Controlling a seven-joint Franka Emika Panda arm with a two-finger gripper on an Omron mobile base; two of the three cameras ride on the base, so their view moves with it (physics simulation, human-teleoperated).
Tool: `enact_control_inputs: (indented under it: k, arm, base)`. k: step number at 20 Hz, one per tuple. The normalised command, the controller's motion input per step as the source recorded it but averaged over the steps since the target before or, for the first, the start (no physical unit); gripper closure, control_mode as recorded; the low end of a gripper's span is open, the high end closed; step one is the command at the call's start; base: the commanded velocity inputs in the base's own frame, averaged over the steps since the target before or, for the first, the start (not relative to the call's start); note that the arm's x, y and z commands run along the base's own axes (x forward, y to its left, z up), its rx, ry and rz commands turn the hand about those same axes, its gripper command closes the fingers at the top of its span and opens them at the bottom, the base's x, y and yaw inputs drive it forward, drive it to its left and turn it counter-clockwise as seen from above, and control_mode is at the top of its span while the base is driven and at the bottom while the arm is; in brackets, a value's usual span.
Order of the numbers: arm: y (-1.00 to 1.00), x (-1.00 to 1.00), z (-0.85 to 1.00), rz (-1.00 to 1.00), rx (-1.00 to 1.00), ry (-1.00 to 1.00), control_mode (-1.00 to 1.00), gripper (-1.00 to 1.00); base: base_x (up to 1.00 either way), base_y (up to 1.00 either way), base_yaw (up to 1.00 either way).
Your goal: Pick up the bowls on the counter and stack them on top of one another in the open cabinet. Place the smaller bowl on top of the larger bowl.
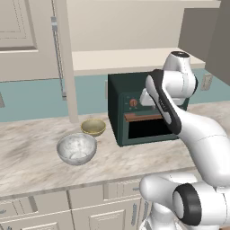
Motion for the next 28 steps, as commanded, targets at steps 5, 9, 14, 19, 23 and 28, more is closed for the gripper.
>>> enact_control_inputs:
  k: [5,9,14,19,23,28]
  arm:
    - [0.08,-0.03,0.0,0.0,0.0,-0.01,-1.0,-1.0]
    - [0.2,-0.05,0.0,-0.01,0.0,-0.01,-1.0,-1.0]
    - [0.21,-0.05,0.0,-0.02,0.0,0.0,-1.0,-1.0]
    - [0.21,-0.08,-0.03,-0.02,0.01,0.0,-1.0,-1.0]
    - [0.18,-0.14,-0.09,0.0,0.02,0.0,-1.0,-1.0]
    - [0.22,-0.13,-0.11,0.0,0.04,-0.01,-1.0,-1.0]
  base:
    - [0.0,0.0,0.0]
    - [0.0,0.0,0.0]
    - [0.0,0.0,0.0]
    - [0.0,0.0,0.0]
    - [0.0,0.0,0.0]
    - [0.0,0.0,0.0]
